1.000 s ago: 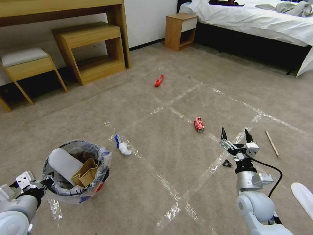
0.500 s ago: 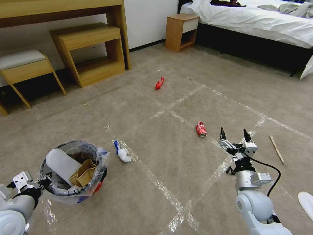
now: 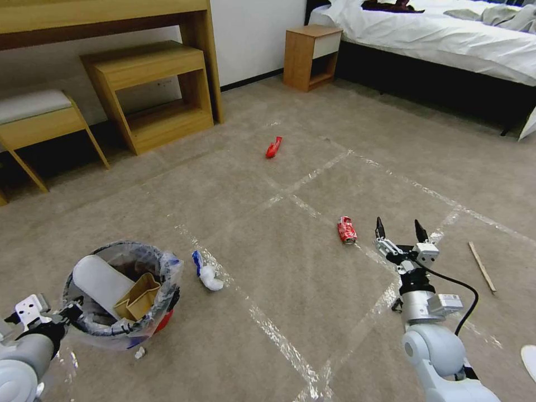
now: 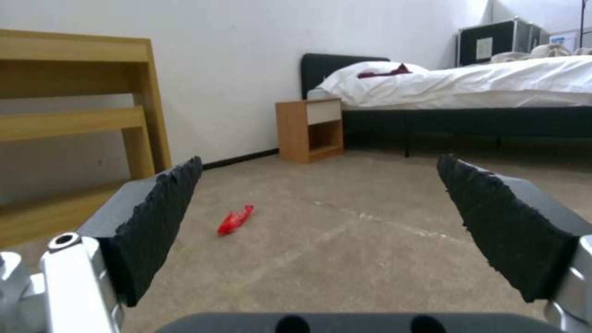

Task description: Pick up the trash bin and place the garbage on the floor into it.

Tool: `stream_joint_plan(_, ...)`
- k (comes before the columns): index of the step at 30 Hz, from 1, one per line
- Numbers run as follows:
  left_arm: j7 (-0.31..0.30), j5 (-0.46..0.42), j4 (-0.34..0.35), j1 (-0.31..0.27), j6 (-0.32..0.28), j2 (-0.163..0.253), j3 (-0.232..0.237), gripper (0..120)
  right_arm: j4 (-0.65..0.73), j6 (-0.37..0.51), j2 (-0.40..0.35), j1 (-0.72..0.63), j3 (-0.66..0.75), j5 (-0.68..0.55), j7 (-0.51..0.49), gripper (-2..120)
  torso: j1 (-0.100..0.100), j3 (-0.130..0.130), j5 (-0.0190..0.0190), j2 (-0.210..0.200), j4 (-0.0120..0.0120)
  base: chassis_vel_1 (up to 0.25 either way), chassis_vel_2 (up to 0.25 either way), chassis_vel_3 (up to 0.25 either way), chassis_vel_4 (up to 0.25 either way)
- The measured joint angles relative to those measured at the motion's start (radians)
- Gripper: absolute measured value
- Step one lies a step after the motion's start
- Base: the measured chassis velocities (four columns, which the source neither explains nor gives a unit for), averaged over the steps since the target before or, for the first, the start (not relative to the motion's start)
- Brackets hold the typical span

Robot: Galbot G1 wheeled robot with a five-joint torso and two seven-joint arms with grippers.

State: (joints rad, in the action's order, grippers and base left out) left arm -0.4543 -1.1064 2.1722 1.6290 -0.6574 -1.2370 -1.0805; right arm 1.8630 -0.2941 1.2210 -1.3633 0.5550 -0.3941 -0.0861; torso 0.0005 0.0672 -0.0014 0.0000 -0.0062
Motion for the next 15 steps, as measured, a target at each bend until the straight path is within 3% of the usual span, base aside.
stream_joint_plan(15, 0.001, 0.0, 0.006, 0.001, 0.004, -0.01, 0.0, 1, -0.002, -0.004, -0.003, -0.003, -0.006, 0.009, 0.003, 97, 0.0, 0.0, 0.0001, 0.0, -0.0001, -0.083, 0.088, 0.091, -0.094)
